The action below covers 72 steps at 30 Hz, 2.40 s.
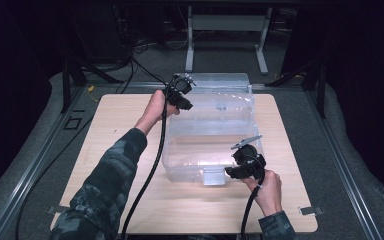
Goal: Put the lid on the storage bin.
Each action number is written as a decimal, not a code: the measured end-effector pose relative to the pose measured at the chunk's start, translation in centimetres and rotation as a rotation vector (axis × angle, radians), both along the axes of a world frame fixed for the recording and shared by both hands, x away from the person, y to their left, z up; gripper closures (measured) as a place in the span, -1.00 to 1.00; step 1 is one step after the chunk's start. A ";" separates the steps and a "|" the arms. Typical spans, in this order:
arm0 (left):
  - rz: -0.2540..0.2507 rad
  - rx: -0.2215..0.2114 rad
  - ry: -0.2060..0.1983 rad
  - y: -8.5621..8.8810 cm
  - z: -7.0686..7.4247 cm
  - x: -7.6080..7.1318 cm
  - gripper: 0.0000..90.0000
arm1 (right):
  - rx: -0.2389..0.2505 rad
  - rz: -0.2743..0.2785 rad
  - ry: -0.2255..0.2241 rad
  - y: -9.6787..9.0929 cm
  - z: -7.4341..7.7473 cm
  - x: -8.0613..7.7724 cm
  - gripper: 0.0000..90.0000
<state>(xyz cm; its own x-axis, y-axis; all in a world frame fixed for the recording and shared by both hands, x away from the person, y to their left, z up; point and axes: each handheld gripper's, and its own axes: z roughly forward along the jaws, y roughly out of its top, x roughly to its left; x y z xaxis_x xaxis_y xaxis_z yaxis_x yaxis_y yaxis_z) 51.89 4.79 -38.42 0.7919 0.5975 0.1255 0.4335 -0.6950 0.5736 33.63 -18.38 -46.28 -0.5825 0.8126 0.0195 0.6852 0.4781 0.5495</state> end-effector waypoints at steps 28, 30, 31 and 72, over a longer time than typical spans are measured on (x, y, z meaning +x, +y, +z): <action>-0.057 -0.045 -0.043 0.7 2.0 -2.5 0.81 | -0.005 -0.025 -0.002 0.6 0.0 1.3 0.09; -0.064 -0.045 -0.048 0.8 2.1 -2.8 0.81 | -0.004 -0.025 0.002 0.6 0.0 1.6 0.09; -0.065 -0.048 -0.049 0.8 2.1 -2.9 0.81 | -0.004 -0.025 0.001 0.6 0.0 1.6 0.09; -0.078 -0.046 -0.113 2.0 1.9 -5.8 0.81 | -0.008 -0.029 -0.014 1.4 -0.1 4.0 0.08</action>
<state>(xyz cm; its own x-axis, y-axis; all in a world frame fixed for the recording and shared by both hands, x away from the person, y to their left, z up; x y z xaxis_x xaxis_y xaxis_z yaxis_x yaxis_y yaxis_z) 46.08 6.83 -36.51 0.8185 0.5419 0.1910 0.3097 -0.6961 0.6477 37.58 -17.01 -46.36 -0.5589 0.8292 0.0055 0.6914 0.4623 0.5552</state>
